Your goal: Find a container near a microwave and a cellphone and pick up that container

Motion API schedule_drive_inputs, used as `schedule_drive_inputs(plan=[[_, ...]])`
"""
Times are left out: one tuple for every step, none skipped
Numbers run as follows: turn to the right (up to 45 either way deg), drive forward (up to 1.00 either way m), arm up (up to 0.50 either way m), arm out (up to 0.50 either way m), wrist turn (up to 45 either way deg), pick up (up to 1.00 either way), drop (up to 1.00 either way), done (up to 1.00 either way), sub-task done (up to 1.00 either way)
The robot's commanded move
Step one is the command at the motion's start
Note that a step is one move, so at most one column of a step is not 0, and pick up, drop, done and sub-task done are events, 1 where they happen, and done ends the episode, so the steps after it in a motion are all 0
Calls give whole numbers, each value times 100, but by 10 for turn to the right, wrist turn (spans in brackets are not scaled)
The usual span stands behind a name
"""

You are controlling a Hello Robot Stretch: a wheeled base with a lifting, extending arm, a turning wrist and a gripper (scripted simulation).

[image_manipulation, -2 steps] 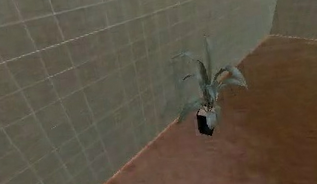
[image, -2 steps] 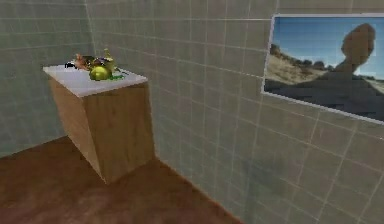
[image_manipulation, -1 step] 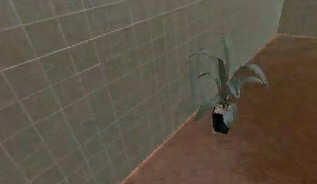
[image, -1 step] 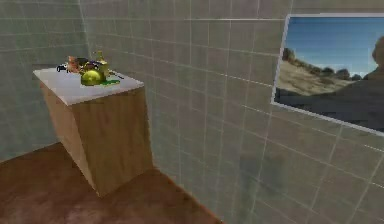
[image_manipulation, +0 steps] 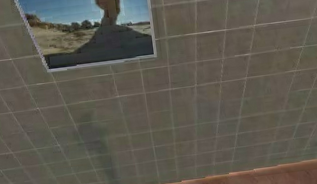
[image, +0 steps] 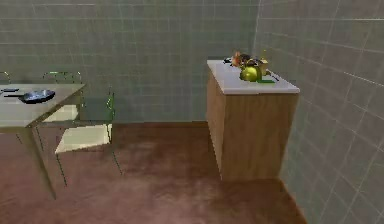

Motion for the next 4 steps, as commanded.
schedule_drive_inputs(plan=[[0, 100, 0, 0, 0, 0, 0, 0, 0], [-180, 0, 0, 0, 0, 0, 0, 0, 0], [0, 100, 0, 0, 0, 0, 0, 0, 0], [-240, 0, 0, 0, 0, 0, 0, 0, 0]])
